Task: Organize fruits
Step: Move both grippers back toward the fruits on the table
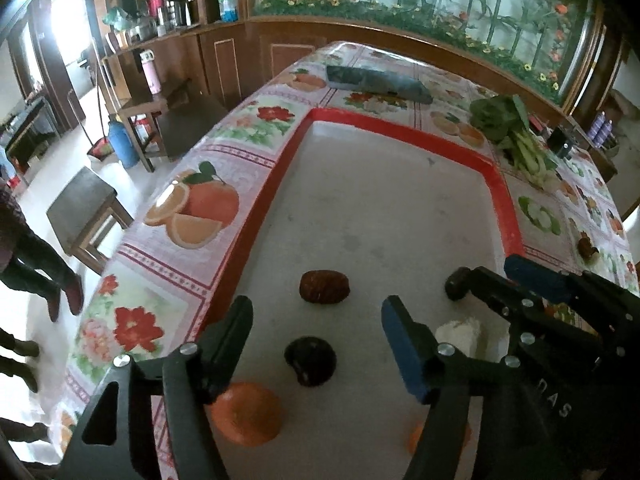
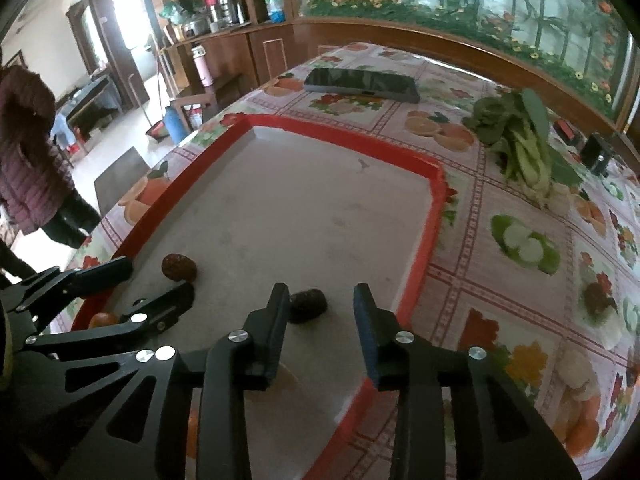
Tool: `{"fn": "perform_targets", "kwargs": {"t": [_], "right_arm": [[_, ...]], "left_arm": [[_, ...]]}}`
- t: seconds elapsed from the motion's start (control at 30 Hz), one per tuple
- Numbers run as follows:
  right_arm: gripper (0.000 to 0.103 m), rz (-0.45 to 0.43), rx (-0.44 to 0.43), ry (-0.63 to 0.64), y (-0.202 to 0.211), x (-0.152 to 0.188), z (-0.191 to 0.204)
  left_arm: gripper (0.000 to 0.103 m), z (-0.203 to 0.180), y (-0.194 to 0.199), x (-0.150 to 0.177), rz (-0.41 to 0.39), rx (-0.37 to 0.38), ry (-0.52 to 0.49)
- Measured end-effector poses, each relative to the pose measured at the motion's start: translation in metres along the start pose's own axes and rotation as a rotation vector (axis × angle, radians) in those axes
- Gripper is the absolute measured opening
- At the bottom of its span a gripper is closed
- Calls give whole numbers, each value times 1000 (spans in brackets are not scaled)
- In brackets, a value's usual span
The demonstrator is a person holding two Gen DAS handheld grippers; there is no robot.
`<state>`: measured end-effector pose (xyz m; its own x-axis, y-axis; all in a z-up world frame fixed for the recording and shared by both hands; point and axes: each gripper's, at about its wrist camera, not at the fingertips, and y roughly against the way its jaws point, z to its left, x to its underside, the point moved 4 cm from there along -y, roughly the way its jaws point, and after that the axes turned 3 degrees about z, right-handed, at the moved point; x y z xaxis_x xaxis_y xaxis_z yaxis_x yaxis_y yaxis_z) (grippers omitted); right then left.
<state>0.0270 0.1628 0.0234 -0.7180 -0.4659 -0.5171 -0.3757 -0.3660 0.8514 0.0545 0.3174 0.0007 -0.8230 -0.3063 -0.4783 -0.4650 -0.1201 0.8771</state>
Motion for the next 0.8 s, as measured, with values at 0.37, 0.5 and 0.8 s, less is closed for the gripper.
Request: {"fn": "perform_targets", "kwargs": {"t": [0.37,0.5,0.8], "right_arm": [[67,-45,38,-16,46,35,-14],[73,-77,27,-23,68,54,-23],[73,-76,30,-76,91,93,-61]], "left_arm": [[75,-15,33,24,-15,7,-2],[76,-30,43,35,-13,25,-15],[77,-78,59,54,-6,62,-79]]}}
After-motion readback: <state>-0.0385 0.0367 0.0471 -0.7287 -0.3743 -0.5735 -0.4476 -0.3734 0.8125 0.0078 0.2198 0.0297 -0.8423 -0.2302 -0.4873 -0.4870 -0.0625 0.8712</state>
